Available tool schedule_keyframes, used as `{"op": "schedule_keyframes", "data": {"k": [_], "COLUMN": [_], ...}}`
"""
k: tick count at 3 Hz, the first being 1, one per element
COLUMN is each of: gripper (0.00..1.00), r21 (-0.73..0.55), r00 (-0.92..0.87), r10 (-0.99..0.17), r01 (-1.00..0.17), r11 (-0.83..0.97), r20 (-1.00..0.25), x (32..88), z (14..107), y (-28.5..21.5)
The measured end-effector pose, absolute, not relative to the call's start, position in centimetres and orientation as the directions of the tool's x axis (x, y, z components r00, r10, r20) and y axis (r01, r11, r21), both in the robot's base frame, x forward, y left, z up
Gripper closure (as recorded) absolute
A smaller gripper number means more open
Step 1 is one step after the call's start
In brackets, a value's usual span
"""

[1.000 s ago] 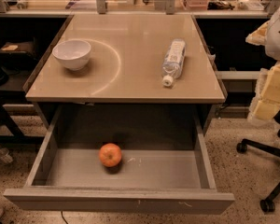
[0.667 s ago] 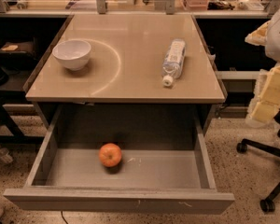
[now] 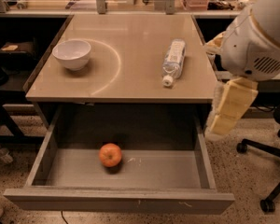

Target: Pick orange from top drawer and place on counter

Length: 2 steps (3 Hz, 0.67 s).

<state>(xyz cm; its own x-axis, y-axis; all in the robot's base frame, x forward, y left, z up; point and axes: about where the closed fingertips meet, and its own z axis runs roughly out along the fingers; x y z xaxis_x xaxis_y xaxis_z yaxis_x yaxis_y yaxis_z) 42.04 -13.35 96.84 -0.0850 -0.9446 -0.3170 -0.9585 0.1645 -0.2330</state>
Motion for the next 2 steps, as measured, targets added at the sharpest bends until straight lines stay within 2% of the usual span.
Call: {"op": "schedule_keyframes", "data": {"k": [2], "gripper": [0.0], "r21": [-0.225], "r00": [-0.073], "r10": [-0.937], "r01": [-0.961], "r11": [0.157], "r20": [-0.34], "x": [41.59], "z": [95.99], "y": [-12.24]}}
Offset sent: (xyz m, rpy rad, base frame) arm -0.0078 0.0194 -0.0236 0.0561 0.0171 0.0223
